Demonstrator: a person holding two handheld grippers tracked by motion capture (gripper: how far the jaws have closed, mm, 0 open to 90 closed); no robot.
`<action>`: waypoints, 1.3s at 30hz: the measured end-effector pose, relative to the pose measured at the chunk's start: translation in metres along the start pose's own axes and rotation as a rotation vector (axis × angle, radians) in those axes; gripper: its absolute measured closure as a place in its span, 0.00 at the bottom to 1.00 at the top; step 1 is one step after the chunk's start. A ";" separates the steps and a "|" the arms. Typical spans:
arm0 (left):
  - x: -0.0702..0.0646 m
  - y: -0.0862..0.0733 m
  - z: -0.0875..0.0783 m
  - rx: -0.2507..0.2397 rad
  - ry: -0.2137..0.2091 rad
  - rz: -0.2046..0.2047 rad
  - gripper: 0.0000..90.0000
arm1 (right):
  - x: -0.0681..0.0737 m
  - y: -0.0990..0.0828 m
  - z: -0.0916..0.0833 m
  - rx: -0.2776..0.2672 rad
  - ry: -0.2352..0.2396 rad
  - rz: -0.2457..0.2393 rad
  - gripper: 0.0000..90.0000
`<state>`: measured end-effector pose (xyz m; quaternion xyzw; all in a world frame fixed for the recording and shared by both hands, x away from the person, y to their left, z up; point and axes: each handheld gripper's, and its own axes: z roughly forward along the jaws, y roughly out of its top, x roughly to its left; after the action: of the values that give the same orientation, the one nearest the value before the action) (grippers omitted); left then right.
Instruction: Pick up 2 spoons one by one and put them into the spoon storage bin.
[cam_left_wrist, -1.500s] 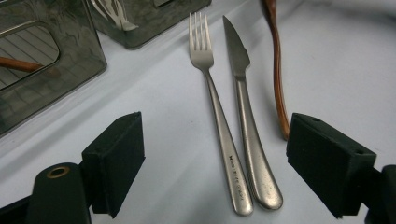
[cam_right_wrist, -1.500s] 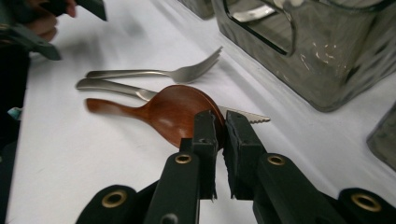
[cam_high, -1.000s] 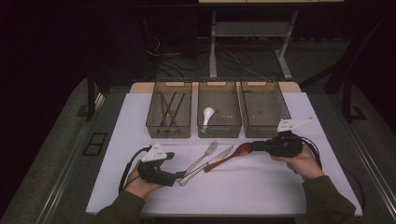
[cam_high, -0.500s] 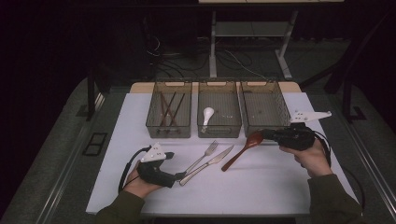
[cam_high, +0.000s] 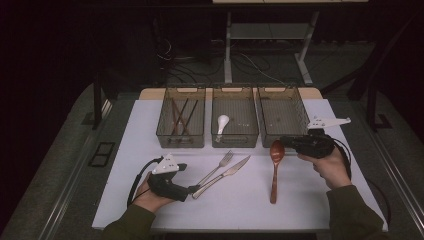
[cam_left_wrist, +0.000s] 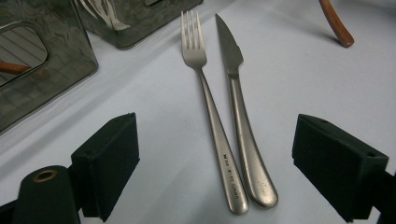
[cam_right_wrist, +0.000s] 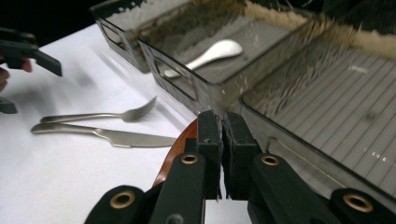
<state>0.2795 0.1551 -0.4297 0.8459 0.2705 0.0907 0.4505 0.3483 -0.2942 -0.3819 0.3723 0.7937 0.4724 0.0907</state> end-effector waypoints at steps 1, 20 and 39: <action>0.000 0.000 0.000 0.000 -0.001 0.002 0.16 | -0.002 0.000 0.003 0.007 -0.002 0.006 0.96; -0.001 0.000 0.000 -0.001 -0.007 0.009 0.16 | -0.008 0.041 0.017 -0.011 -0.030 0.026 0.97; -0.002 0.001 0.000 -0.021 -0.023 -0.002 0.16 | -0.026 0.139 0.037 -0.096 -0.124 0.095 0.97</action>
<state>0.2780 0.1537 -0.4285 0.8419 0.2653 0.0832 0.4625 0.4547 -0.2483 -0.2934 0.4330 0.7445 0.4900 0.1349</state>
